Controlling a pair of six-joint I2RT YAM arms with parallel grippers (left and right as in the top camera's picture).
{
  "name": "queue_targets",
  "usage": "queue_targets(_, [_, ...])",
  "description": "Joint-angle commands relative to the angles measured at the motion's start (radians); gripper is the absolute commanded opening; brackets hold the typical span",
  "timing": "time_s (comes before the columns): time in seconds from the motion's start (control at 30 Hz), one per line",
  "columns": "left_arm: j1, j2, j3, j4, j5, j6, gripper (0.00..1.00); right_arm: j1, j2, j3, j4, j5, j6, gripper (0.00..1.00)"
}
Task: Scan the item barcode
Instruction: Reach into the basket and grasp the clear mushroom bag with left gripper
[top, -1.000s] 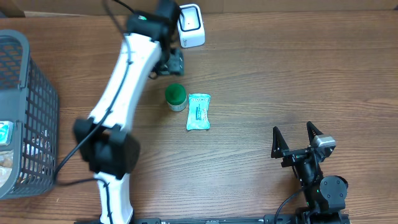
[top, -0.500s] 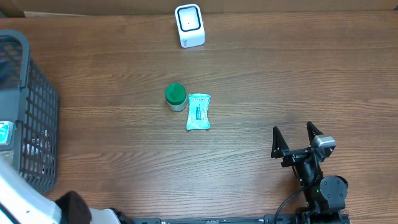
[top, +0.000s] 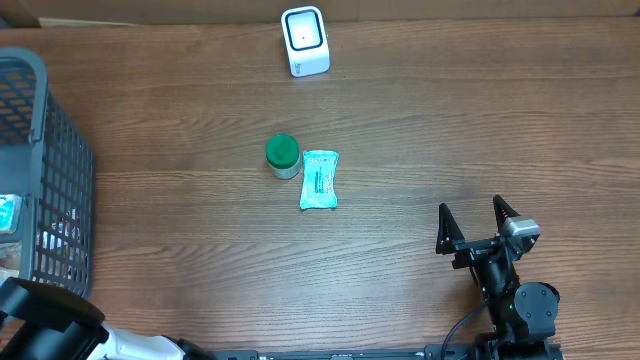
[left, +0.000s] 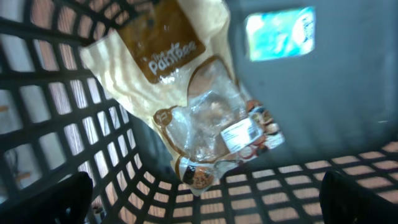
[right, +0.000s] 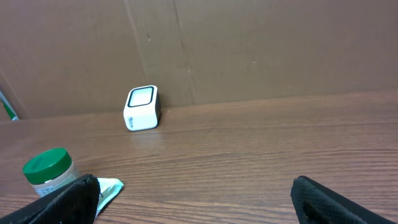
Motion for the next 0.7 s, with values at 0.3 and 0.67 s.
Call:
queue_targets(0.3, [-0.014, -0.002, -0.477, 0.383, -0.02, 0.036, 1.0, -0.006, -0.007, -0.01, 0.004, 0.006, 0.003, 1.0])
queue_targets(0.67, [-0.063, 0.003, -0.61, 0.637, 0.01, 0.074, 1.0, -0.006, -0.007, -0.01, 0.004, 0.006, 0.003, 1.0])
